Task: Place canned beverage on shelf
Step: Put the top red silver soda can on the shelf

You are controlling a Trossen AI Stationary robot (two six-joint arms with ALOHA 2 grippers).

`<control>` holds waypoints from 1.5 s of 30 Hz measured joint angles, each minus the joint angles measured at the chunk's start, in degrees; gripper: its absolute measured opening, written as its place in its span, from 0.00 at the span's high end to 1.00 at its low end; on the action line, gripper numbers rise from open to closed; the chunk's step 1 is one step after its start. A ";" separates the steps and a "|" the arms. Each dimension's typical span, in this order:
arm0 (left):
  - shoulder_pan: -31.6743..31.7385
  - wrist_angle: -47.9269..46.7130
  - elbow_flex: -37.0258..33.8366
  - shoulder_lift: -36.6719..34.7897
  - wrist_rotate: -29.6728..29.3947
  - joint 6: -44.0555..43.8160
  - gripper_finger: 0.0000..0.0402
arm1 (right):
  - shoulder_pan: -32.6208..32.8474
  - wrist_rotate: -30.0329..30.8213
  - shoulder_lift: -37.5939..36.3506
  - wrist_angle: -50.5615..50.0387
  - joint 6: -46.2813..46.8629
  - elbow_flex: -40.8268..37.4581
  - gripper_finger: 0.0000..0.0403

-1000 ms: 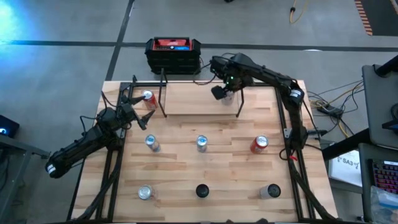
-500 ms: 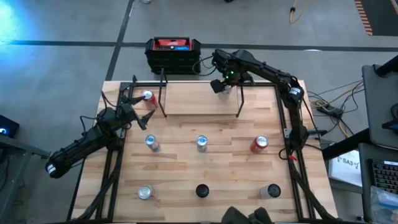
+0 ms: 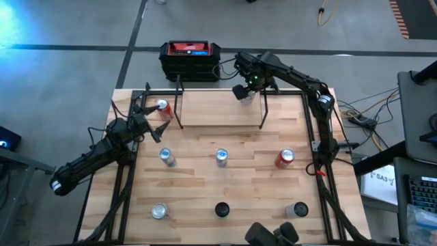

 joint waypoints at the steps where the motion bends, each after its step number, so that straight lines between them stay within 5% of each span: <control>1: 0.00 0.02 0.00 0.00 0.01 -0.02 0.01 | 0.00 0.02 0.11 0.13 -0.29 0.00 0.25; 18: -0.01 0.02 0.02 -0.02 0.02 -0.01 0.01 | -0.20 -0.25 3.38 1.17 -2.80 0.24 0.25; 45: 0.00 0.02 0.01 -0.01 -0.01 0.00 0.01 | 0.17 -0.22 3.57 2.40 -5.35 1.40 0.09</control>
